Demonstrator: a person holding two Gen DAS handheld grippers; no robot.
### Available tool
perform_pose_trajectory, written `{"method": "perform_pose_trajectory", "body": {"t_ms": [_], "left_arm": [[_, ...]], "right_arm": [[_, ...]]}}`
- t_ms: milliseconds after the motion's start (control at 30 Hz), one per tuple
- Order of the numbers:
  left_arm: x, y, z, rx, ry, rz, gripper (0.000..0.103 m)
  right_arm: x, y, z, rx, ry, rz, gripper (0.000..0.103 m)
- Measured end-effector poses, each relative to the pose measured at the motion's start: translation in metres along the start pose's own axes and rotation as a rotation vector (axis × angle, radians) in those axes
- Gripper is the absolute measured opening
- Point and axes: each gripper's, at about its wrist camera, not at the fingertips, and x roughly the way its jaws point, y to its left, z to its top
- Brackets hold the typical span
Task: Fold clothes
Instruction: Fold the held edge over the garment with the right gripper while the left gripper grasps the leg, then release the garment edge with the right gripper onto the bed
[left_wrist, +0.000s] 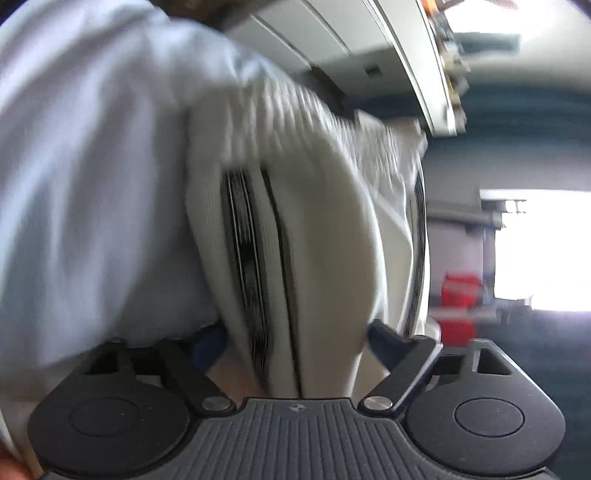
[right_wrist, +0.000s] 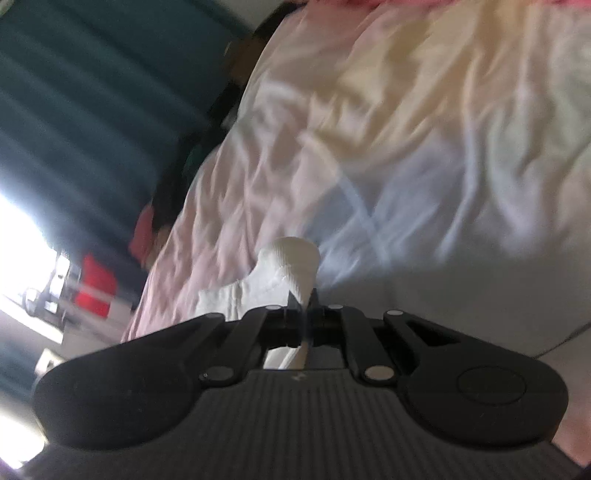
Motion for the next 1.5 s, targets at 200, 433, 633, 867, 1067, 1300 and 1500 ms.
{"method": "perform_pose_trajectory", "body": {"t_ms": [200, 433, 633, 867, 1067, 1300, 1500], "left_arm": [[-0.02, -0.014, 0.016, 0.063, -0.033, 0.035, 0.021], [-0.08, -0.021, 0.052, 0.117, 0.102, -0.012, 0.014], [-0.112, 0.0, 0.071, 0.312, 0.112, 0.113, 0.016], [-0.121, -0.016, 0.059, 0.633, 0.101, 0.23, 0.042], [-0.145, -0.067, 0.022, 1.052, -0.115, 0.324, 0.078], [-0.133, -0.115, -0.084, 1.285, -0.141, 0.156, 0.085], [-0.088, -0.132, -0.191, 1.313, -0.036, 0.031, 0.091]], "right_arm": [[-0.021, -0.019, 0.009, 0.045, -0.1, -0.054, 0.006], [-0.07, -0.021, 0.001, 0.056, -0.243, -0.101, 0.006], [-0.097, -0.043, -0.011, 0.2, -0.183, -0.353, 0.006], [-0.098, -0.071, -0.009, 0.297, -0.071, -0.41, 0.014], [-0.11, -0.028, 0.002, -0.017, -0.229, -0.487, 0.041], [-0.071, 0.006, -0.001, -0.291, -0.133, -0.153, 0.066], [-0.016, 0.03, -0.009, -0.477, -0.029, -0.105, 0.066]]}}
